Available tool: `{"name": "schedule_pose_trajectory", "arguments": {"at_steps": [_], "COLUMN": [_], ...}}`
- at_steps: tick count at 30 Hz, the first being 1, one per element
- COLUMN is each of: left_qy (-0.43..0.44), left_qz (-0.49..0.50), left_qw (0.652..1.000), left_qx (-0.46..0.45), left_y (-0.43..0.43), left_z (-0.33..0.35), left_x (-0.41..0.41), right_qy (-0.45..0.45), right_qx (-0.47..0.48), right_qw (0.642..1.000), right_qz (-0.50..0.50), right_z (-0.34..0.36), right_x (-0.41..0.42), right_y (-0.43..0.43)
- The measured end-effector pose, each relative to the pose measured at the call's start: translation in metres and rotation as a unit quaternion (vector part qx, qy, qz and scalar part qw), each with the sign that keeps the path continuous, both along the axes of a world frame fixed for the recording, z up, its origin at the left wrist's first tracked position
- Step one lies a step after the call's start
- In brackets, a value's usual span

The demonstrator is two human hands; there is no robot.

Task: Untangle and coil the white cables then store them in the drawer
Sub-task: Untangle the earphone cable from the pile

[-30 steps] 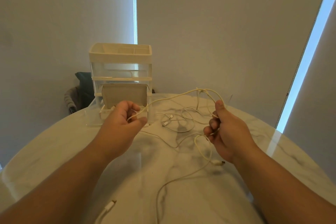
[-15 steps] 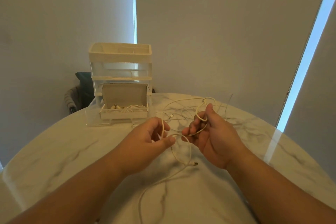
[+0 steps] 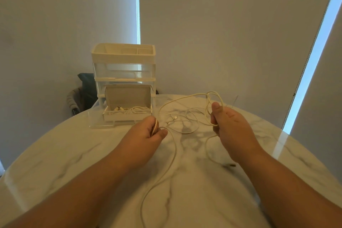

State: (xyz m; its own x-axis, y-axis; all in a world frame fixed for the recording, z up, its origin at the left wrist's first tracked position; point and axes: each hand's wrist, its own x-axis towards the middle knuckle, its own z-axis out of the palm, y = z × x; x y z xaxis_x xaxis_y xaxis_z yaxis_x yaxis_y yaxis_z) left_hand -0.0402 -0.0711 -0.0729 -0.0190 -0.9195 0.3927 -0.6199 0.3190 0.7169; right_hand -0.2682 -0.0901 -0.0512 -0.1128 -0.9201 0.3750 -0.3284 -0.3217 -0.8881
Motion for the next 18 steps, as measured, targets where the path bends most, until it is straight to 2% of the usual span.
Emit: {"name": "schedule_pose_trajectory", "arguments": {"at_steps": [3,7,10,18], "left_qy": [0.028,-0.011,0.046,0.185], "left_qz": [-0.013,0.011,0.051,0.130], "left_qw": [0.999,1.000,0.997,0.960], "left_qx": [0.012,0.002,-0.039,-0.165], "left_y": [0.001,-0.004,-0.007,0.002], "left_z": [-0.002,-0.007,-0.004,0.027], "left_x": [-0.001,-0.002,0.005,0.031], "right_qy": [-0.017,-0.113,-0.170,-0.313], "right_qx": [0.001,0.040,0.059,0.057], "right_qw": [1.000,0.989,0.976,0.940], "right_qz": [0.001,0.087,0.125,0.125], "right_z": [0.007,0.012,0.012,0.014], "right_x": [-0.007,-0.007,-0.007,-0.015], "right_y": [0.002,0.005,0.004,-0.002]}}
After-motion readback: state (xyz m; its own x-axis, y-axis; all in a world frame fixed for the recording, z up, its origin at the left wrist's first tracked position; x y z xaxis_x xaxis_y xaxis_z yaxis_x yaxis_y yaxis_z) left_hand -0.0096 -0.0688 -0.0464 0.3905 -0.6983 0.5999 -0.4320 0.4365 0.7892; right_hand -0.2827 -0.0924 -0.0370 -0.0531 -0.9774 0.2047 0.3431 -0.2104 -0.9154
